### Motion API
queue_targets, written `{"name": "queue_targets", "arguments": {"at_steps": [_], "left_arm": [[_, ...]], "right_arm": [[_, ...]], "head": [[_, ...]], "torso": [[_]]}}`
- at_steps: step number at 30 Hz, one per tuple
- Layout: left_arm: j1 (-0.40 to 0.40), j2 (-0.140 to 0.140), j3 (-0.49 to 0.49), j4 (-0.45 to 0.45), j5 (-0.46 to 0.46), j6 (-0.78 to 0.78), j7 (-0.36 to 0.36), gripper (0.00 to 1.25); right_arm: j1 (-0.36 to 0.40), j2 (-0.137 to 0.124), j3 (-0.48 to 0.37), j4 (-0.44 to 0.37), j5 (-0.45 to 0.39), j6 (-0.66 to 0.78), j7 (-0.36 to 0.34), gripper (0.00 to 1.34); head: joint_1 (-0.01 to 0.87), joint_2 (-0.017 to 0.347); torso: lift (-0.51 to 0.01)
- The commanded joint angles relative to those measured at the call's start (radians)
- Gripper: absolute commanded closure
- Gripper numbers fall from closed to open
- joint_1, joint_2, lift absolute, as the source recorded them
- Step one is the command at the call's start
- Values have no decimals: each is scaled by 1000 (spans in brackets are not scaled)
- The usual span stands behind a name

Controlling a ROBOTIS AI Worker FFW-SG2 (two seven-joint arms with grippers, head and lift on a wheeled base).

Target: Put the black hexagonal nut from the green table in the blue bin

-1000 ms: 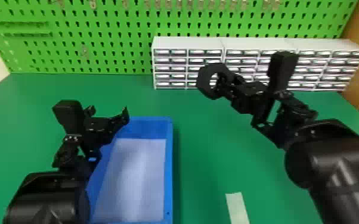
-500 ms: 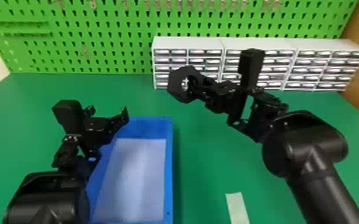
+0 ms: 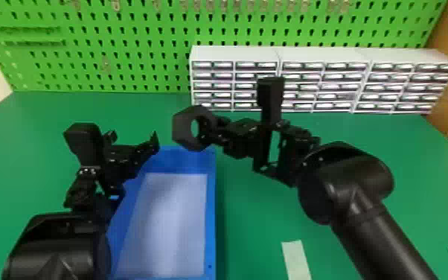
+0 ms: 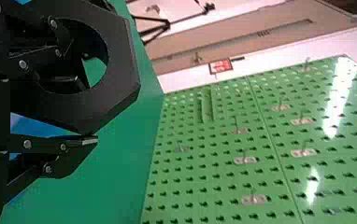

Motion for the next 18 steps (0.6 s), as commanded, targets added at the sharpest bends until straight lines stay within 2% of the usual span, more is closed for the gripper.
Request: {"name": "queue_targets", "arguments": {"at_steps": [1,18], "left_arm": [[-3,-3,4,0,-2,0,1,171],[-19,-3,30,9,-25,0,5,171]], "right_arm": [[-3,-2,43,14,-17,1,0,964],[1,-1,84,35,-29,1,0,964]], "head": [[686,51],[686,51]], "torso": [[-97],[-97]]}}
